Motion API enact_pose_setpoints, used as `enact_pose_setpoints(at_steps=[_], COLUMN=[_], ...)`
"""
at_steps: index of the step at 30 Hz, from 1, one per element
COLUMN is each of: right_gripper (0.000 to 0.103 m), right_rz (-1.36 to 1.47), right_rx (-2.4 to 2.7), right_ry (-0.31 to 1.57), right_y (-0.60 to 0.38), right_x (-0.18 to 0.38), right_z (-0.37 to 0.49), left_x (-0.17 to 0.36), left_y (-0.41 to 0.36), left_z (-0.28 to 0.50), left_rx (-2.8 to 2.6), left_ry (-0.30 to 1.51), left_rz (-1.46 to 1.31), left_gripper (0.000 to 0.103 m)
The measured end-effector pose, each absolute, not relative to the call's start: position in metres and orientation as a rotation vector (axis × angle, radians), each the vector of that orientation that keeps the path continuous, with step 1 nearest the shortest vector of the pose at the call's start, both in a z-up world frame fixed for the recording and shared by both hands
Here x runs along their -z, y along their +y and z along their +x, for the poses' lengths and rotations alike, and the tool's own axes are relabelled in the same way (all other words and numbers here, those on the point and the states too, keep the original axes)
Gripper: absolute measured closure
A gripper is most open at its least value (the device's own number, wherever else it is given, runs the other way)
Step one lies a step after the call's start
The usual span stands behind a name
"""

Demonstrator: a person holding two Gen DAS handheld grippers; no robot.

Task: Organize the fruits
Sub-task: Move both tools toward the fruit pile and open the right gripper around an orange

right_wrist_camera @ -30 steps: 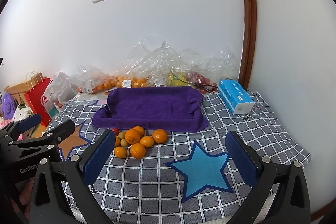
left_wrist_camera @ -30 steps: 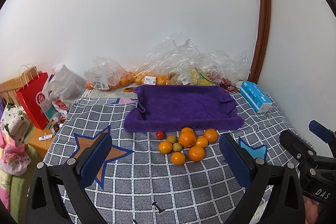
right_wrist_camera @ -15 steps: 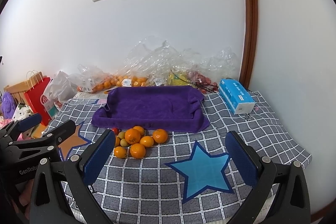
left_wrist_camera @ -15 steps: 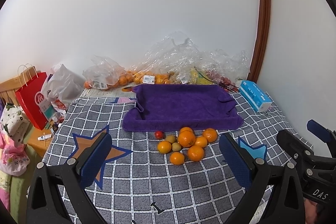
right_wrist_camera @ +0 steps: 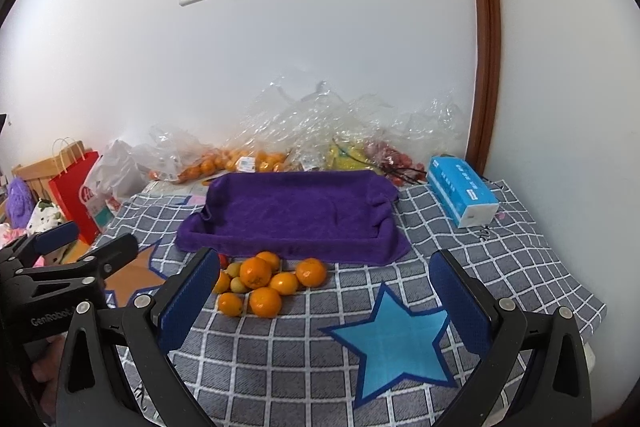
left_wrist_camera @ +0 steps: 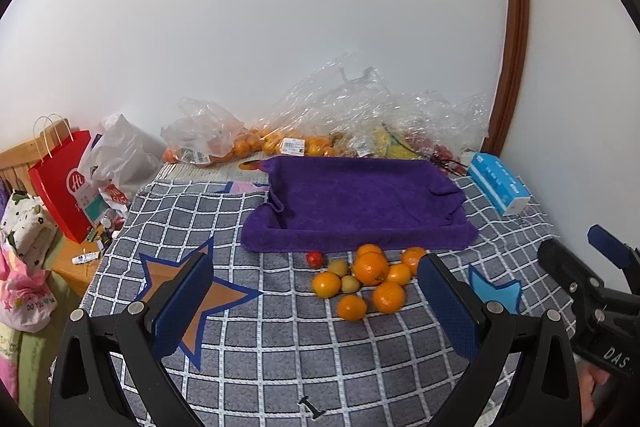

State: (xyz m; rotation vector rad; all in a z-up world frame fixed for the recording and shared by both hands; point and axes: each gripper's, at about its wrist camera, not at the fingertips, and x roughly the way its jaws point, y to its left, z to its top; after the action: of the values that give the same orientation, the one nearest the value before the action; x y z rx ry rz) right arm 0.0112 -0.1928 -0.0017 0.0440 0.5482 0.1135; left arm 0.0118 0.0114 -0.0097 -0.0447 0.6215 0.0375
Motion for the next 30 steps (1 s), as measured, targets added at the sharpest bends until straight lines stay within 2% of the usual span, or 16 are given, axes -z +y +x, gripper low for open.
enact_pose_setpoints(at_steps=[7,19,21,30], right_gripper=[0.001,0.013,0.017,0.02], right_rz=[0.045,0.05,0.062,0.095], right_rx=[-0.098,-0.153,-0.153,-0.162], right_ry=[0.629,0.755,0.777,0.816], right_y=[-0.193,-0.185,-0.186,-0.19], right_x=[0.032,0.086,0.095,0.121], right_z=[0.044,0.096,0.105,0.125], left_x=[0.036,0.092,0.1,0.127], left_y=[0.034,0.054,0.054,0.039], left_z=[0.036,0.079,0.086,0.112], left_rx=[-0.078,-0.067,-0.049,0.069], left_ry=[0.674,0.805,0.821,0.868], left_rz=[-0.076,-0.061,-0.073,-0.091], left_gripper=[0.004,0.006,0.012,0.016])
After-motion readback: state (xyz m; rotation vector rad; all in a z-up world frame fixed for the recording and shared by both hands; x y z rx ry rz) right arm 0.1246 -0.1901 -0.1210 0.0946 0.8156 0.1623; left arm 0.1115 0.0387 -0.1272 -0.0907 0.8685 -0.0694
